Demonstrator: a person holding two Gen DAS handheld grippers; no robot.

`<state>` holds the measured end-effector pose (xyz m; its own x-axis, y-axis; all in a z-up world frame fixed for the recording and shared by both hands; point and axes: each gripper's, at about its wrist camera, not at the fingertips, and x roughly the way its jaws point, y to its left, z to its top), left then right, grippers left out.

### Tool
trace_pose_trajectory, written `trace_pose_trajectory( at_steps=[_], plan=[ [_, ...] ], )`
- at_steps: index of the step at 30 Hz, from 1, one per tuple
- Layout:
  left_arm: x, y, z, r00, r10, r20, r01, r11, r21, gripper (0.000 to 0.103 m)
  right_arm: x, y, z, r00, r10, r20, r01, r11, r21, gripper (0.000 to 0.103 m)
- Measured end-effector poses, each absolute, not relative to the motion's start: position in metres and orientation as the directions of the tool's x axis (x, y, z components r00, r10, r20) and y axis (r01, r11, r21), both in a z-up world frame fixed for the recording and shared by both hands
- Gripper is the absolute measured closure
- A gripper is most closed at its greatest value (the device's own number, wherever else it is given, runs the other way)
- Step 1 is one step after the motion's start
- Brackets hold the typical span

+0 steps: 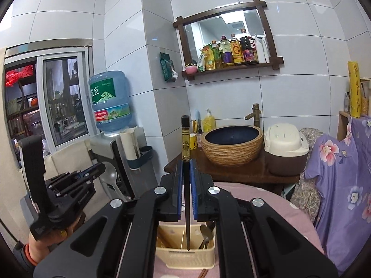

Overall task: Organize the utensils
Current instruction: 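Drop the spoon and black chopstick into the cream holder and open both tools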

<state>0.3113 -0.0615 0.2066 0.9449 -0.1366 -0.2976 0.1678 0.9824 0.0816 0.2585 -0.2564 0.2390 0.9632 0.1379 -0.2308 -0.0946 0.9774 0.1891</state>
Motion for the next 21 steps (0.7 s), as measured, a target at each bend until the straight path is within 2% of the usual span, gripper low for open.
trace_pose_trajectory(
  at_steps=[10, 17, 21],
  plan=[
    [0.327, -0.081, 0.159, 0.936, -0.082, -0.342, 0.152, 0.971, 0.184, 0.099, 0.293, -0.244, 0.194, 0.954, 0.107, -0.279, -0.068, 0.987, 0.144, 0.096],
    [0.317, -0.094, 0.129, 0.939, -0.077, -0.334, 0.155, 0.965, 0.212, 0.099, 0.293, -0.237, 0.159, 0.944, 0.109, -0.313, -0.070, 0.989, 0.132, 0.096],
    [0.317, -0.101, 0.113, 0.925, -0.098, -0.366, 0.182, 0.962, 0.204, 0.099, 0.293, -0.235, 0.139, 0.931, 0.125, -0.342, -0.081, 0.987, 0.138, 0.096]
  ],
)
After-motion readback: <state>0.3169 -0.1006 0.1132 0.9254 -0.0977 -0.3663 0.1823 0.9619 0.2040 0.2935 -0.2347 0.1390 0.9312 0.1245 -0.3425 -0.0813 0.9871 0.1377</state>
